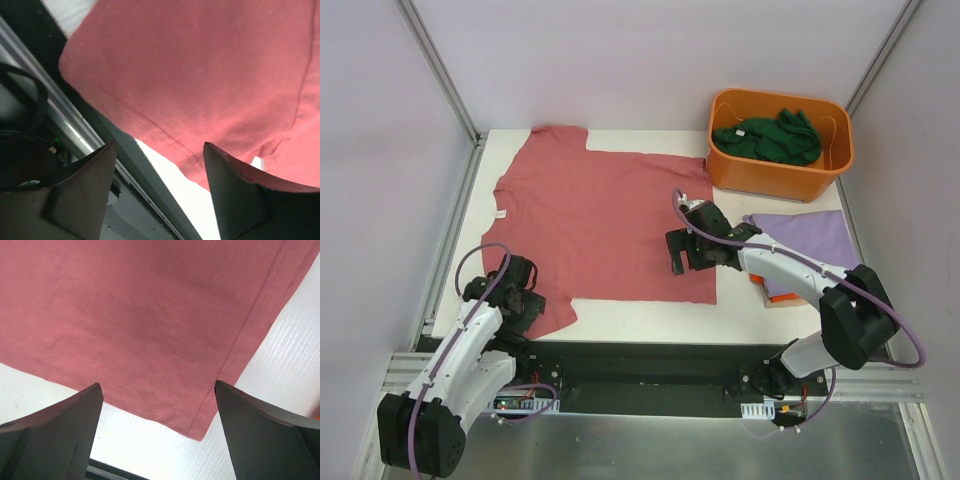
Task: Fold and stack the t-shirts
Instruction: Grap the side of the flattened tshirt closest away from the robot with both arms, then fold the flattened tshirt in 1/3 of the way
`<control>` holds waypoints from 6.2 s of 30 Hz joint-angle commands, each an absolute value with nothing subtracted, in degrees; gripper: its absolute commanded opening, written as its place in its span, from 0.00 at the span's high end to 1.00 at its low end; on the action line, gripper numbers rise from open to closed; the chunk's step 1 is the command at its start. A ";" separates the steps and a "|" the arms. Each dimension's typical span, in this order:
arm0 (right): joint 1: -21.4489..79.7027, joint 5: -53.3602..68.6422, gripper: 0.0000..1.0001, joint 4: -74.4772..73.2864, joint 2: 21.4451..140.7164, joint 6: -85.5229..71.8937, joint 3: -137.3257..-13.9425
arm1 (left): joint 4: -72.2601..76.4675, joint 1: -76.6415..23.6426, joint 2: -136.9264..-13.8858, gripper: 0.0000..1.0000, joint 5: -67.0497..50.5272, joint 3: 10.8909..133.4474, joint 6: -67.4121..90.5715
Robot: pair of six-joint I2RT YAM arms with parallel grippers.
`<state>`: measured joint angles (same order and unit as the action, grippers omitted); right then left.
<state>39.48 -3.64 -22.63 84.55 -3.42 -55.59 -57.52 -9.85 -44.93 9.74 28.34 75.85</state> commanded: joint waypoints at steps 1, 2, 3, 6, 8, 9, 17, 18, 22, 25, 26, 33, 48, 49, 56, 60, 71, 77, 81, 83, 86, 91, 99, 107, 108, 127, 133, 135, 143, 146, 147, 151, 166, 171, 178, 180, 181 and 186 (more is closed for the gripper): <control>39.38 -4.74 0.04 -23.20 84.38 -3.16 -56.95 | -64.34 -10.81 -45.96 0.35 12.39 28.57 80.77; 39.29 -5.01 0.04 -23.20 84.46 -3.08 -56.95 | -64.34 -10.81 -46.58 0.37 12.57 28.56 81.12; 39.20 -5.10 0.04 -23.20 84.29 -2.99 -56.87 | -64.25 -10.90 -47.19 0.38 12.57 28.39 81.47; 38.67 -5.19 0.04 -23.29 84.37 -2.55 -56.87 | -63.29 -11.16 -50.00 0.41 12.83 27.86 82.09; 38.24 -5.27 0.04 -23.29 84.46 -2.37 -56.78 | -62.14 -11.16 -51.67 0.45 13.10 26.81 83.57; 37.97 -5.36 0.04 -23.29 84.46 -2.46 -56.69 | -60.75 -11.25 -52.29 0.48 12.75 26.28 83.76; 36.65 -5.45 0.04 -22.94 84.02 -2.37 -55.81 | -55.02 -11.25 -56.33 0.56 14.14 24.61 83.67; 36.56 -5.45 0.04 -23.03 83.85 -2.55 -55.72 | -54.93 -11.25 -56.69 0.57 14.67 24.87 83.76; 36.39 -6.06 0.04 -22.94 82.97 -2.55 -55.11 | -54.67 -11.25 -57.83 0.75 16.70 25.49 84.37; 36.30 -6.33 0.04 -22.68 82.01 -2.81 -54.58 | -54.23 -11.25 -58.53 0.92 17.14 25.93 83.85; 36.39 -6.50 0.04 -22.59 81.74 -2.90 -54.41 | -54.23 -11.25 -58.88 0.97 17.31 26.01 83.76; 36.30 -6.77 0.04 -22.85 77.88 -4.39 -51.60 | -52.39 -11.25 -57.84 1.00 17.40 25.75 80.87; 37.53 -8.16 0.08 -23.91 69.95 -18.62 -36.92 | -46.67 -11.25 -51.07 1.00 18.37 24.61 73.92; 37.62 -8.52 0.12 -23.30 70.57 -19.59 -36.83 | -46.58 -11.25 -51.15 1.00 18.28 24.70 73.66; 39.81 -10.63 0.36 -23.81 73.65 -24.43 -36.91 | -46.49 -11.25 -49.66 1.00 17.67 24.08 72.95; 41.57 -12.30 0.38 -24.70 74.00 -26.63 -36.56 | -46.49 -11.25 -48.60 1.00 17.40 23.91 72.77; 44.03 -15.38 0.59 -25.05 79.71 -29.44 -38.85 | -46.50 -11.25 -49.04 1.00 18.37 24.00 72.25; 44.38 -16.87 0.83 -26.45 80.68 -29.97 -39.46 | -46.58 -11.25 -48.34 1.00 18.28 24.43 71.81; 44.74 -14.77 0.92 -27.42 79.72 -28.65 -39.90 | -47.11 -11.16 -46.32 1.00 16.18 25.40 70.75; 45.44 -14.33 0.99 -28.39 79.11 -28.21 -39.90 | -49.47 -11.16 -44.66 1.00 15.91 26.36 71.62; 45.88 -12.05 1.00 -29.35 78.14 -26.99 -39.55 | -55.61 -11.25 -40.36 1.00 17.92 28.29 74.17; 46.67 -7.74 1.00 -31.55 74.98 -25.49 -38.76 | -66.42 -11.25 -31.48 1.00 22.05 31.90 78.48; 48.25 -4.66 0.99 -35.51 66.89 -25.05 -36.48 | -70.40 -11.34 -24.87 1.00 17.14 32.78 80.42; 48.87 -4.92 0.99 -35.16 64.77 -25.84 -36.82 | -67.43 -11.34 -23.99 1.00 16.09 34.71 78.41; 48.95 -5.18 0.99 -35.42 65.12 -25.93 -37.26 | -65.06 -11.34 -24.78 1.00 14.87 34.80 77.09; 39.03 -5.80 1.00 -36.39 74.52 -20.40 -54.65 | -44.13 -11.25 -53.25 1.00 19.86 50.97 67.42; 35.34 -7.21 1.00 -35.51 78.13 -18.64 -59.85 | -42.01 -11.16 -65.11 1.00 21.35 59.66 64.78; 33.93 -7.12 1.00 -35.42 79.45 -18.28 -60.82 | -41.84 -11.16 -68.54 1.00 22.23 62.21 64.25; 29.62 -5.62 1.00 -33.14 85.86 -16.44 -65.03 | -41.05 -10.63 -79.70 1.00 25.84 70.39 62.93; 28.39 -5.10 0.99 -32.70 88.76 -16.26 -66.79 | -40.08 -10.55 -84.27 1.00 25.75 73.90 60.83; 28.13 -5.10 1.00 -32.52 89.64 -16.17 -67.41 | -40.08 -10.46 -85.77 1.00 25.58 75.40 59.95; 27.42 -6.15 0.99 -32.52 92.37 -15.73 -69.52 | -39.99 -9.76 -92.35 1.00 24.09 79.44 58.10; 24.87 -14.58 0.87 -28.39 98.08 -14.94 -72.06 | -40.08 -7.56 -107.30 0.84 23.83 91.39 52.66; 24.43 -17.84 0.44 -29.79 97.39 -13.28 -75.41 | -40.43 -6.51 -112.23 0.26 19.17 98.17 46.15; 24.78 -2.59 0.04 -23.31 87.90 -9.84 -66.12 | -40.34 -6.06 -104.08 0.01 17.49 91.77 45.36; 25.57 6.82 0.04 -18.04 86.75 -10.28 -62.24 | -40.17 -6.06 -100.91 0.01 17.23 87.82 45.00; 26.53 9.73 0.04 -16.19 86.75 -10.20 -60.75 | -40.17 -6.06 -99.77 0.01 16.97 85.71 44.65; 31.37 11.26 0.04 -17.21 93.50 -7.82 -63.18 | -37.01 -4.49 -98.61 0.01 14.60 77.53 43.42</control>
